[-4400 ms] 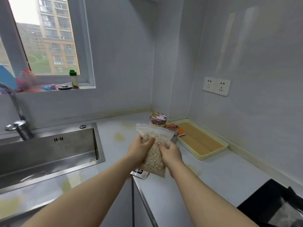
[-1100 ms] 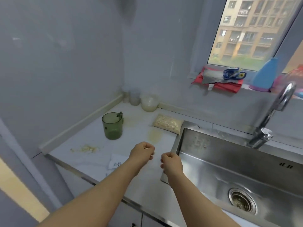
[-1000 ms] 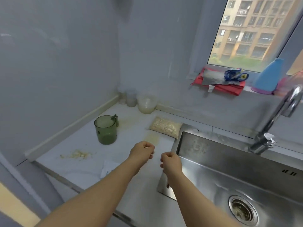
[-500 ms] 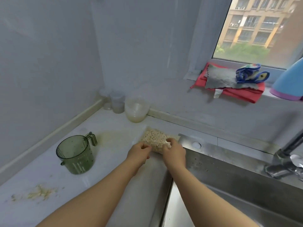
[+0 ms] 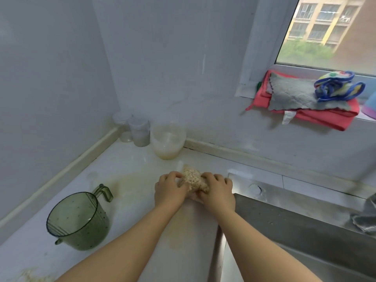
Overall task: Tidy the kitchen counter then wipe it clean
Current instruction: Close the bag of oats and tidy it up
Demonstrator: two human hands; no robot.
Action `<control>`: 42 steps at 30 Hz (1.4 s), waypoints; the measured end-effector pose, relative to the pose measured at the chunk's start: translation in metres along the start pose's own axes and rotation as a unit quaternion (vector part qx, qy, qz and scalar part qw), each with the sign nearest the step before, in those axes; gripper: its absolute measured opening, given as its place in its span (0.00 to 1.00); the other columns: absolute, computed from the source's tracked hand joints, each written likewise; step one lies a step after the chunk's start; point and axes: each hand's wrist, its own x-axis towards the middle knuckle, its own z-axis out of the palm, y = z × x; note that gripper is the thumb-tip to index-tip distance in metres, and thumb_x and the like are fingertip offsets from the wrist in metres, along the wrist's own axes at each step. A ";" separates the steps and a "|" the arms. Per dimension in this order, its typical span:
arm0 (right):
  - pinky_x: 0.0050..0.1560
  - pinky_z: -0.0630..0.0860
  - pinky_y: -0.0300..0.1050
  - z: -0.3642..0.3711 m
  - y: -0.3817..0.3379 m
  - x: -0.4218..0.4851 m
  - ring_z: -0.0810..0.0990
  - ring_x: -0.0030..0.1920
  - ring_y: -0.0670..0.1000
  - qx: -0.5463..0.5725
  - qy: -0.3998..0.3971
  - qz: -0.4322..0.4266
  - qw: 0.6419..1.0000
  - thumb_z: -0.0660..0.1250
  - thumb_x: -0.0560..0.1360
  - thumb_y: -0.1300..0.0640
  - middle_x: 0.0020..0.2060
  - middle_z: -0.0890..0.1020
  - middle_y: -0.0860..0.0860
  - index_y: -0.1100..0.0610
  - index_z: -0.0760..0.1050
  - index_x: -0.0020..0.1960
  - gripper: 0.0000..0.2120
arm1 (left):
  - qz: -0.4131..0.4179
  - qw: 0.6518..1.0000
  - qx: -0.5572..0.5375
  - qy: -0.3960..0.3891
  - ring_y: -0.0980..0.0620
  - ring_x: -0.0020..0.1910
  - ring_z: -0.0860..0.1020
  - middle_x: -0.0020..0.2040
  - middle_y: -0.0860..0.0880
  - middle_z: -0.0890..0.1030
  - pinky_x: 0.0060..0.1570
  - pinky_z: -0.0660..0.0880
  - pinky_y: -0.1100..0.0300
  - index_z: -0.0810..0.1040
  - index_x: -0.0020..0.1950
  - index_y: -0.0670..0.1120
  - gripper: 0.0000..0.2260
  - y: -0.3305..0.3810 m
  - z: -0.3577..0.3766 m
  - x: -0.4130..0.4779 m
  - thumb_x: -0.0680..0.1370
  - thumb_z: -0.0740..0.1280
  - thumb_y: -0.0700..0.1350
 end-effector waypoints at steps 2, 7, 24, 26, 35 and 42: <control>0.45 0.67 0.45 -0.004 -0.003 0.001 0.61 0.65 0.55 0.032 0.018 0.023 0.999 0.64 0.75 0.51 0.62 0.69 0.48 0.46 0.66 0.65 0.19 | -0.004 0.999 -0.045 0.014 0.45 0.65 0.68 0.67 0.45 0.68 0.60 0.66 0.57 0.70 0.65 0.48 0.18 0.001 -0.001 -0.001 0.76 0.66 0.48; 0.44 0.65 0.46 -0.007 0.001 -0.010 0.67 0.59 0.57 0.197 0.098 0.093 0.971 0.64 0.73 0.54 0.53 0.75 0.51 0.53 0.68 0.54 0.11 | -0.026 0.987 -0.156 -0.024 0.47 0.61 0.73 0.65 0.47 0.72 0.56 0.69 0.58 0.60 0.73 0.46 0.32 0.016 -0.006 -0.009 0.74 0.70 0.49; 0.44 0.75 0.44 -0.077 0.046 -0.150 0.77 0.46 0.50 0.483 0.246 0.148 0.827 0.67 0.74 0.61 0.46 0.77 0.51 0.51 0.72 0.50 0.08 | 0.034 0.868 -0.392 -0.302 0.42 0.52 0.80 0.54 0.42 0.80 0.46 0.79 0.49 0.74 0.53 0.45 0.06 0.090 0.021 -0.091 0.77 0.67 0.42; 0.45 0.73 0.47 -0.084 0.064 -0.181 0.76 0.45 0.51 0.492 0.284 0.179 0.803 0.62 0.76 0.62 0.46 0.77 0.53 0.52 0.73 0.48 0.06 | 0.060 0.862 -0.367 -0.345 0.41 0.53 0.80 0.54 0.41 0.80 0.50 0.79 0.46 0.74 0.51 0.47 0.04 0.102 0.029 -0.118 0.77 0.67 0.42; 0.60 0.73 0.52 -0.134 0.144 -0.320 0.76 0.57 0.53 0.466 0.386 0.227 0.763 0.58 0.80 0.51 0.56 0.77 0.53 0.56 0.66 0.66 0.17 | 0.211 0.801 -0.273 -0.489 0.43 0.52 0.80 0.52 0.42 0.82 0.53 0.78 0.43 0.76 0.53 0.47 0.05 0.147 0.081 -0.279 0.78 0.66 0.42; 0.51 0.74 0.46 -0.168 0.225 -0.464 0.78 0.50 0.49 0.450 0.440 0.263 0.731 0.64 0.77 0.52 0.50 0.79 0.49 0.57 0.70 0.62 0.16 | 0.236 0.790 -0.254 -0.506 0.48 0.51 0.79 0.51 0.46 0.78 0.51 0.78 0.49 0.68 0.53 0.46 0.08 0.176 0.139 -0.429 0.78 0.65 0.47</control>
